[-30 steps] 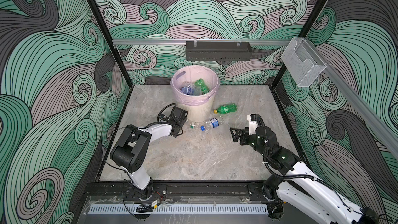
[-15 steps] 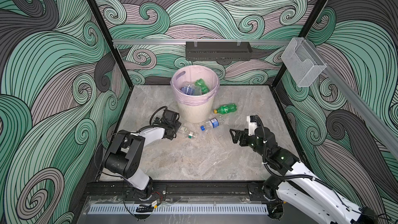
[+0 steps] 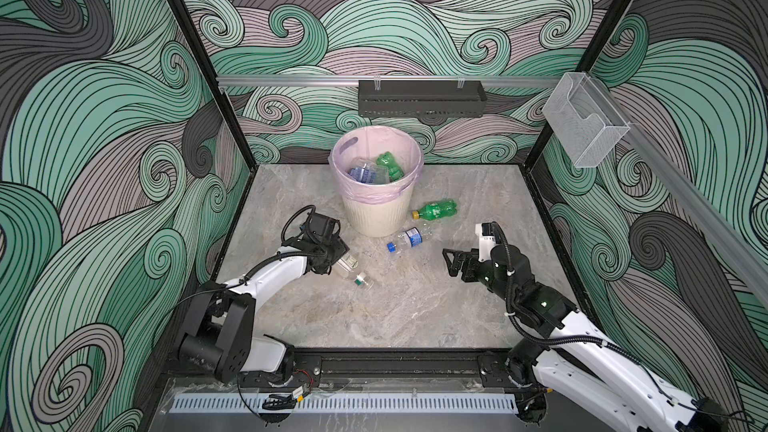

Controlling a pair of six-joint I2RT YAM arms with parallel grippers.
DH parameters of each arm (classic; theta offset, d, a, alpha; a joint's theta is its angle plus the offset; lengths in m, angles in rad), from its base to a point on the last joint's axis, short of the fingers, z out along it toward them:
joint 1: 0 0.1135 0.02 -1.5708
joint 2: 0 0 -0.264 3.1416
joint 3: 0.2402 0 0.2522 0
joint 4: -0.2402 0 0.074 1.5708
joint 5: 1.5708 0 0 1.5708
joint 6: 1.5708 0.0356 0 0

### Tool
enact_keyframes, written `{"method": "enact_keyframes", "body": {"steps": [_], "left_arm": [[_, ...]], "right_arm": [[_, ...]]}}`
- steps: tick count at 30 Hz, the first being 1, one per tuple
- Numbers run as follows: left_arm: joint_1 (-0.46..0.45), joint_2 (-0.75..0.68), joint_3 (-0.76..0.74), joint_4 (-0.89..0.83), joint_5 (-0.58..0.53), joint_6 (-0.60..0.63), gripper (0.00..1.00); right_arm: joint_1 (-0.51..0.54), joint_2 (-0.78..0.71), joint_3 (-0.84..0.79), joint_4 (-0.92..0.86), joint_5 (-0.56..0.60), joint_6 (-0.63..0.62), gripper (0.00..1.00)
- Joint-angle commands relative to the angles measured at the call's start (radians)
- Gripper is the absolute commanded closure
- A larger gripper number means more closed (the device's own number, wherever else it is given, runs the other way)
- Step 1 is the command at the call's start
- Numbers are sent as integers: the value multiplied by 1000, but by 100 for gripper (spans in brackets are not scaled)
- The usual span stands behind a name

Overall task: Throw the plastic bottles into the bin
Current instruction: 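Grasp the flat clear bottle by its base with the left gripper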

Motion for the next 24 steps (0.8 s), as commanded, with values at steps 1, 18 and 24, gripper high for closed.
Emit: {"method": "enact_keyframes", "body": {"steps": [1,18,24], "left_arm": [[10,-43,-4,-125,59,134,53],[10,-36,0,-208,94,286,33],[10,-44,2,-222,133,323,17]], "right_arm": [[-4,-7,-4,7,-8,18,3],[-3,13,1,13,-22,28,3],[-2,18,-2,15,-22,22,3]]}}
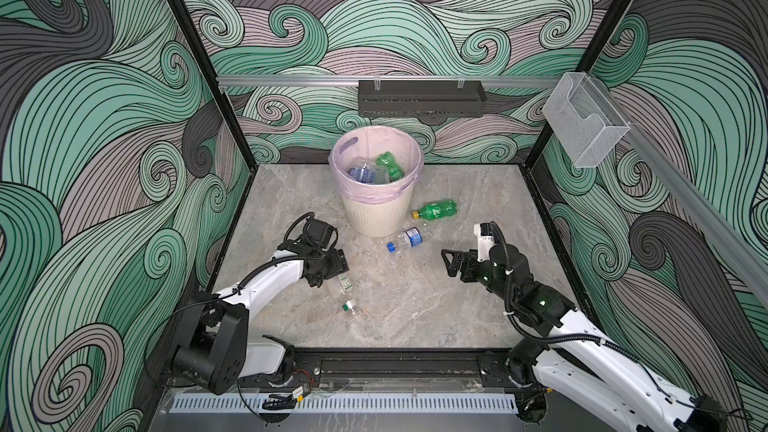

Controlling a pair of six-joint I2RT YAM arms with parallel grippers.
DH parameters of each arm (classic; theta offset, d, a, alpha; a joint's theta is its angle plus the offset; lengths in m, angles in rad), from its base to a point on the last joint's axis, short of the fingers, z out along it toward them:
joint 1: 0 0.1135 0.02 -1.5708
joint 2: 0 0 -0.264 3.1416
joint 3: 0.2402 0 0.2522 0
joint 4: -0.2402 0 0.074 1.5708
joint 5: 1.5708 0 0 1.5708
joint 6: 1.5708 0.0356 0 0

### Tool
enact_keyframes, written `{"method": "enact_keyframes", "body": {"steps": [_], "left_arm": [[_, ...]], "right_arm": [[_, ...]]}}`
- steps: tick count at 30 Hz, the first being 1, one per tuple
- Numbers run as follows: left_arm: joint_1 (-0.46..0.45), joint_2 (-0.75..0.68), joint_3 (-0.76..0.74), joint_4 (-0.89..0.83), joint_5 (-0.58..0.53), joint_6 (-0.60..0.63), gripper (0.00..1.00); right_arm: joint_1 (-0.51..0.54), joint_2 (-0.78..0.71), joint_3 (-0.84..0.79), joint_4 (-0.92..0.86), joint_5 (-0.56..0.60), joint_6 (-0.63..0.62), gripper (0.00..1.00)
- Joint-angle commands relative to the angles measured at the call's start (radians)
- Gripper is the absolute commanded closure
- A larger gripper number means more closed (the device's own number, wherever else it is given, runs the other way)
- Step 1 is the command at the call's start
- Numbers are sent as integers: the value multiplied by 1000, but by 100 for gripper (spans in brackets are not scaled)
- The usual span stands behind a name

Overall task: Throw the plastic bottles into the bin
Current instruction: 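Grasp the flat clear bottle by its base with the left gripper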

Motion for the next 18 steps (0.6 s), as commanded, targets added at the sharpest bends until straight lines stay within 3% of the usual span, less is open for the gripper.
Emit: {"method": "enact_keyframes", "body": {"steps": [1,11,18], "left_arm": [[7,-17,17,-38,34,41,16],[3,-94,-47,-44,75,20,14],[-39,-166,-108,50,98,-36,12]], "right_arm": [[-4,5,-2,14,-6,8,3],[-3,23,-2,26,-15,3,3],[-2,48,0,45,-33,-1,3]]}}
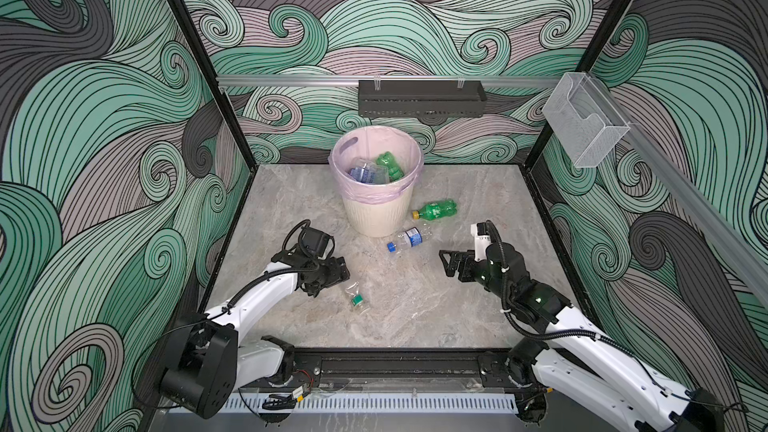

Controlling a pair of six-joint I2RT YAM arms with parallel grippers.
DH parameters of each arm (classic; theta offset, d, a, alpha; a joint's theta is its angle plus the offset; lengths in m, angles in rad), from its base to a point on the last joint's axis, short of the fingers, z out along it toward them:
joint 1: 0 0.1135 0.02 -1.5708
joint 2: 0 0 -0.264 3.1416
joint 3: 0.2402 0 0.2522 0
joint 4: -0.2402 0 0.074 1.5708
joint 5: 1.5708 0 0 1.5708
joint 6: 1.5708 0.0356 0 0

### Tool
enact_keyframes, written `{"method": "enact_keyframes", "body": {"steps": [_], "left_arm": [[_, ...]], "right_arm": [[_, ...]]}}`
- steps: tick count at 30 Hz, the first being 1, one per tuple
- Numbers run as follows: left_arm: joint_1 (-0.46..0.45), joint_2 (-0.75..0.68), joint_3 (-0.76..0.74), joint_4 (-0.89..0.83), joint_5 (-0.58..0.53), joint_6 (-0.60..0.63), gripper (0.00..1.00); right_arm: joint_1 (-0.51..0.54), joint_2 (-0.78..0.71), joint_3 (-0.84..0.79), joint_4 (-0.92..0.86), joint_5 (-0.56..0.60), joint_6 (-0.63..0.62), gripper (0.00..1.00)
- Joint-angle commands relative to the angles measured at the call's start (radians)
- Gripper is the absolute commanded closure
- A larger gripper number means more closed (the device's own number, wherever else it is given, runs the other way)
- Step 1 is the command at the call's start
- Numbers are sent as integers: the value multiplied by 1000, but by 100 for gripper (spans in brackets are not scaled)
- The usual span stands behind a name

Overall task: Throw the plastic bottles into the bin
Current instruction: 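Grasp the flat clear bottle by its base with the left gripper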

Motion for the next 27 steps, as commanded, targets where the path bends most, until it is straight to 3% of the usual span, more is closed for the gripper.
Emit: {"method": "enact_keyframes", "body": {"steps": [1,8,17,27], "left_arm": [[-26,-46,-11,56,22,-47,12],[-87,-55,1,92,-14,-65,9],[-156,46,-28,185,-55,-151,10],[-191,70,31,50,-230,-154,31]], "right_arm": [[-4,13,0,30,-18,0,3],[-2,31,2,40,-31,-2,3],[-1,20,-9,32,-34,-1,3],[-2,-8,-27,24,-26,4,3]]}}
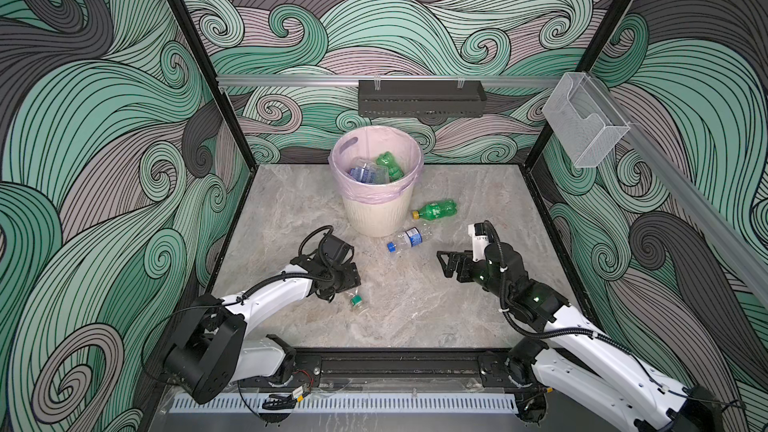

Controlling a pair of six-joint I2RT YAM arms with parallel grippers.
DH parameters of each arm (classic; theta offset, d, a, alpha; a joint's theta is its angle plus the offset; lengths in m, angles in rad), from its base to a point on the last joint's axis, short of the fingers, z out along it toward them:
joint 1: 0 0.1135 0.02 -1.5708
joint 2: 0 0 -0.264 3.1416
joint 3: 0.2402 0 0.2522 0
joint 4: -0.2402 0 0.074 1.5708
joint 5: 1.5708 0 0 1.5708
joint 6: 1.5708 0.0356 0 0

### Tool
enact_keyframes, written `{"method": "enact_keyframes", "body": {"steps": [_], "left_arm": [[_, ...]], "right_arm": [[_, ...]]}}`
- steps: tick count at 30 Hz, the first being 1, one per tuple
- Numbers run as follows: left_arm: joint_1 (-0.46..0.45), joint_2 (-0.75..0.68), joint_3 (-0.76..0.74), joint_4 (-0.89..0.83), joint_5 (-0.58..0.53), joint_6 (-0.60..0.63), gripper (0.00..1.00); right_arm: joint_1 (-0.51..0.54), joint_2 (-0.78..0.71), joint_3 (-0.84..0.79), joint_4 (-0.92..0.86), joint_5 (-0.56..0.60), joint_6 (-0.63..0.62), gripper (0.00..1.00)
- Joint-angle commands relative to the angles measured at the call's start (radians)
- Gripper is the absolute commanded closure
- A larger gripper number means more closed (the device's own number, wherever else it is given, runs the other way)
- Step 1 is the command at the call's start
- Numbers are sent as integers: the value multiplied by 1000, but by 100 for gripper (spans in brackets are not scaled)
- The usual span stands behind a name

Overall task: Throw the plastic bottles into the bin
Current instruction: 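Grasp the flat clear bottle by its base with the left gripper, then lift the flat clear bottle over the bin with the left gripper and release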

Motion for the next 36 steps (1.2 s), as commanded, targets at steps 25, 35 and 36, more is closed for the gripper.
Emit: {"method": "enact_keyframes", "body": {"steps": [25,35,36], "left_arm": [[-6,-467,37,-156,-176,149,47],[-5,-543,221,-154,-230,237,52],[-5,-503,280,-140,-223,259,52]], "right_arm": [[-1,35,-24,0,-31,-23,2],[-2,125,-17,35,-75,-12,2],[-2,138,-7,31,-82,-17,2]]}}
